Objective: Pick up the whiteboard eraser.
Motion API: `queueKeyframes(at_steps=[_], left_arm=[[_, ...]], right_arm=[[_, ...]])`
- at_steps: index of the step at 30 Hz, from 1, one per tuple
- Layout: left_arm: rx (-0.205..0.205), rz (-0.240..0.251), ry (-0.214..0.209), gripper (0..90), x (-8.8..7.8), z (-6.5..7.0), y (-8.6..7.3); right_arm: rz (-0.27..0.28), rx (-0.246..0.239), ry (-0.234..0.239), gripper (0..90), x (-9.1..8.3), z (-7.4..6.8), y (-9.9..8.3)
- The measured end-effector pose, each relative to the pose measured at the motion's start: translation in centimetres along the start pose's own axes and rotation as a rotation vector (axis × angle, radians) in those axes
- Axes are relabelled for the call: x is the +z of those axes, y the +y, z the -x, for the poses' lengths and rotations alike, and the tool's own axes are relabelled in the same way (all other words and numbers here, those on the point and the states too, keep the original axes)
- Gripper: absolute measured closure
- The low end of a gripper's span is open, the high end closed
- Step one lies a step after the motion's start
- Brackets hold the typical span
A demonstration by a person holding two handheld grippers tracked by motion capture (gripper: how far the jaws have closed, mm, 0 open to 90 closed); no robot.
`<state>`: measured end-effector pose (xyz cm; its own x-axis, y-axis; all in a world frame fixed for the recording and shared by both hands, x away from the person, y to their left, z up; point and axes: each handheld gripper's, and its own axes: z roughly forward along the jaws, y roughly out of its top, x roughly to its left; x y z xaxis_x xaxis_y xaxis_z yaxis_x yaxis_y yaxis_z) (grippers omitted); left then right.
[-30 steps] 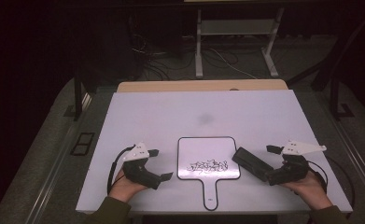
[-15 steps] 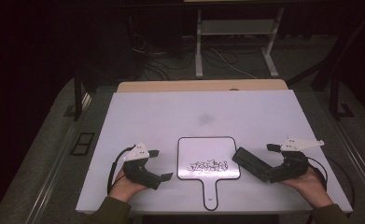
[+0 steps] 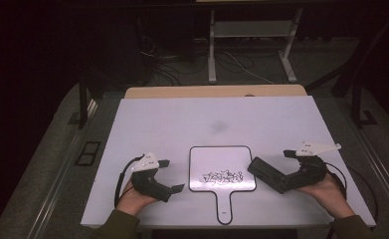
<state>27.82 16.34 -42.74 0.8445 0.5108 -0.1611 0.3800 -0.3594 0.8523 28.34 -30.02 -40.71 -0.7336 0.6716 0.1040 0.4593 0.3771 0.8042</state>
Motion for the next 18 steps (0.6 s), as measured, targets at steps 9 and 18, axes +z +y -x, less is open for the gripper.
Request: queueKeyframes(at_steps=[9, 18], left_arm=[[-0.009, 0.006, 0.004, 0.0, 0.2, -0.1, 0.0], [-0.008, 0.001, 0.006, 0.0, 0.3, -0.2, 0.1]], right_arm=[[0.000, 0.004, 0.012, 0.0, 0.4, 0.5, 0.5], [-0.008, -0.008, 0.027, 0.0, 1.4, 0.9, 1.8]])
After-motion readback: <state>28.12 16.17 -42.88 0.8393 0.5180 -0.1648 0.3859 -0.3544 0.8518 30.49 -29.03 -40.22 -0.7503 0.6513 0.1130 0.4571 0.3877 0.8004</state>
